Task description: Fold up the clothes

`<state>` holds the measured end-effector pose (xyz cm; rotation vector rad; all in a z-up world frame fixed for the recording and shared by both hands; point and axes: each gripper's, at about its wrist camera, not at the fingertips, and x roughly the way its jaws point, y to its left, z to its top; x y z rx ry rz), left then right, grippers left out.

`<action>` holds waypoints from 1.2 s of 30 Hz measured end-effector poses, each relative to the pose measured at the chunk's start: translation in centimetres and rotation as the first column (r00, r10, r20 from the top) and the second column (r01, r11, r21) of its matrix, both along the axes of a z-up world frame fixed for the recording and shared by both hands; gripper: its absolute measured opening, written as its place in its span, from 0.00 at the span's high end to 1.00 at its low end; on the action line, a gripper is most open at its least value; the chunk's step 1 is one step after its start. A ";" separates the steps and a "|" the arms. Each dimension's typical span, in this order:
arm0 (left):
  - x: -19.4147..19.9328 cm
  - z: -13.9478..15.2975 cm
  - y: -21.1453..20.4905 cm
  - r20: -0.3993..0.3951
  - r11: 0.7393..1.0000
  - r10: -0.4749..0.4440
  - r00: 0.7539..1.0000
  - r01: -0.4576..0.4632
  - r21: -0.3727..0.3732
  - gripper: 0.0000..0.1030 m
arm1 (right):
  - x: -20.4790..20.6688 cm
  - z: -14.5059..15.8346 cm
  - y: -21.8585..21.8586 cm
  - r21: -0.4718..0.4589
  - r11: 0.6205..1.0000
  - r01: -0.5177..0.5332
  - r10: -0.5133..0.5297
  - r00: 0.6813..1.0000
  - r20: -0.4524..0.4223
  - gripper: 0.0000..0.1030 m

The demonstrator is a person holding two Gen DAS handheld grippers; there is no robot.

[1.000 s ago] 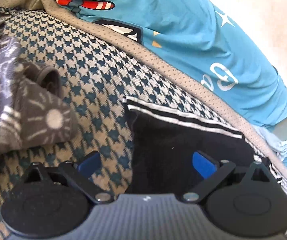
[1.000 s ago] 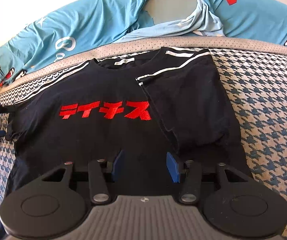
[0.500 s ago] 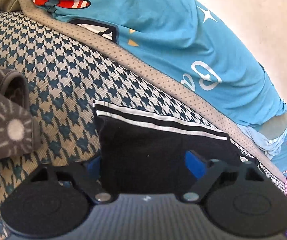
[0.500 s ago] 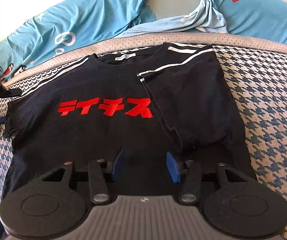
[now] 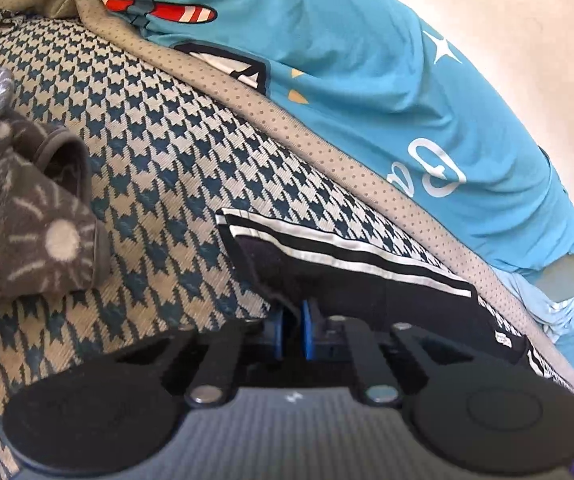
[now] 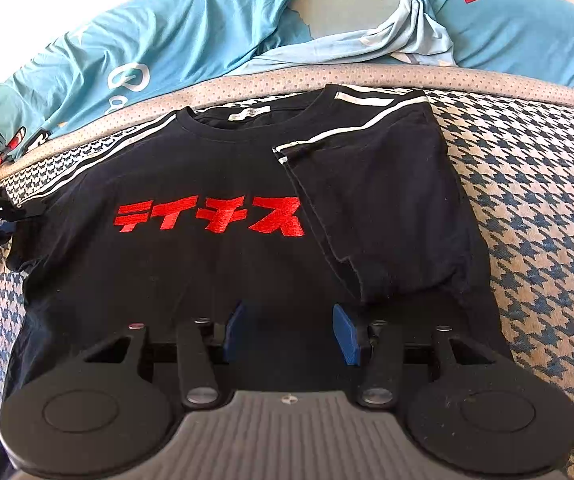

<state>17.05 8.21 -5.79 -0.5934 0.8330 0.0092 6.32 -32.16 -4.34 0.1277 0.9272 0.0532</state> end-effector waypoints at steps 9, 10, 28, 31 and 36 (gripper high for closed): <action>-0.6 2.4 -2.9 0.088 0.998 -0.067 0.994 0.067 0.002 0.93 | -0.3 0.1 -0.6 0.005 1.000 0.014 -0.014 1.000 0.004 0.54; -0.7 2.9 -3.6 0.104 0.996 -0.088 0.991 0.087 0.013 0.93 | -0.3 0.2 -0.7 0.005 1.000 0.015 -0.015 1.000 0.004 0.54; -3.1 3.4 -13.6 0.105 0.902 -0.431 0.896 0.426 0.070 0.53 | -1.1 0.5 -2.1 0.010 1.000 0.030 -0.030 0.999 0.021 0.54; -3.1 4.1 -13.0 0.120 0.912 -0.409 0.905 0.403 0.072 0.50 | -1.0 0.4 -1.9 0.008 1.000 0.025 -0.025 0.999 0.021 0.54; -2.1 3.0 -11.6 0.052 0.940 -0.338 0.940 0.333 0.077 0.50 | -1.0 0.3 -1.7 0.006 1.000 0.014 -0.014 1.000 0.025 0.54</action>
